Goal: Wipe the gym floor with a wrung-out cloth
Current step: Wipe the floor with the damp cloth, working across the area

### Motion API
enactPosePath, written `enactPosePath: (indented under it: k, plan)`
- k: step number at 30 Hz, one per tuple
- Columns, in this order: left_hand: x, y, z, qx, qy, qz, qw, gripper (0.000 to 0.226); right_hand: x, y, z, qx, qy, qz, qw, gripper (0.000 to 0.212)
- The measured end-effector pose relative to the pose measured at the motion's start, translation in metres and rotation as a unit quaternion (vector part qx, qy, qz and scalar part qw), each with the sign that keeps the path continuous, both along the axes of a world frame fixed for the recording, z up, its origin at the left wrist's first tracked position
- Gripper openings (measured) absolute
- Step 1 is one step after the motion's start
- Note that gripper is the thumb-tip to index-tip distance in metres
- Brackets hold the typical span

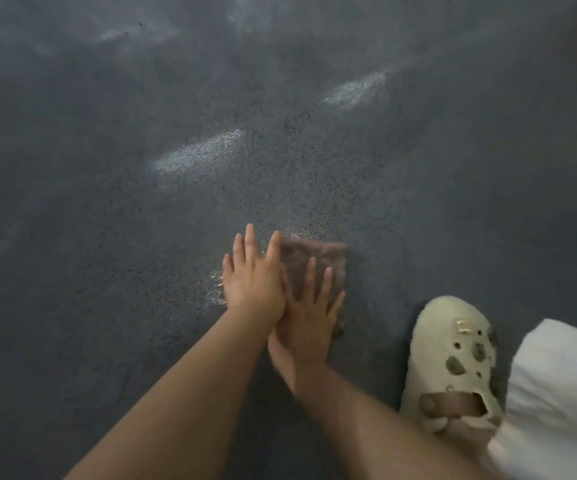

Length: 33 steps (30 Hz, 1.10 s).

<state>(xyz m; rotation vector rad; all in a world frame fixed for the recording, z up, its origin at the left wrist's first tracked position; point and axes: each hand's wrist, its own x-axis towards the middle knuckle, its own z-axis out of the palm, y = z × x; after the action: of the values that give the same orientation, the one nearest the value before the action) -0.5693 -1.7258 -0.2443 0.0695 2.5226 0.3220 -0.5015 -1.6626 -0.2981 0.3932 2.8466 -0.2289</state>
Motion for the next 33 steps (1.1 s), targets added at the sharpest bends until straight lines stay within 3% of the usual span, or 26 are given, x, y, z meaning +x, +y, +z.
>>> enactPosePath:
  k: [4, 9, 14, 26, 33]
  plan:
    - [-0.003, -0.003, -0.002, -0.026, -0.027, 0.000, 0.999, 0.089, 0.000, 0.014, -0.005, -0.015, 0.011, 0.070, 0.997, 0.063]
    - [-0.008, 0.004, 0.000, -0.074, -0.048, -0.022, 0.996, 0.104, -0.069, 0.057, -0.001, -0.012, -0.002, 0.145, 0.989, 0.054]
    - [-0.008, 0.013, -0.002, -0.113, -0.080, -0.059, 0.989, 0.129, -0.151, 0.100, 0.006, 0.001, -0.033, 0.141, 0.990, 0.053]
    - [-0.015, 0.016, -0.002, -0.083, -0.106, -0.035, 0.990, 0.130, -0.221, 0.180, 0.010, 0.010, -0.033, 0.041, 0.999, 0.053]
    - [-0.014, 0.015, -0.003, -0.066, -0.097, -0.016, 0.993, 0.131, -0.182, 0.194, 0.009, 0.009, -0.030, -0.119, 0.992, 0.054]
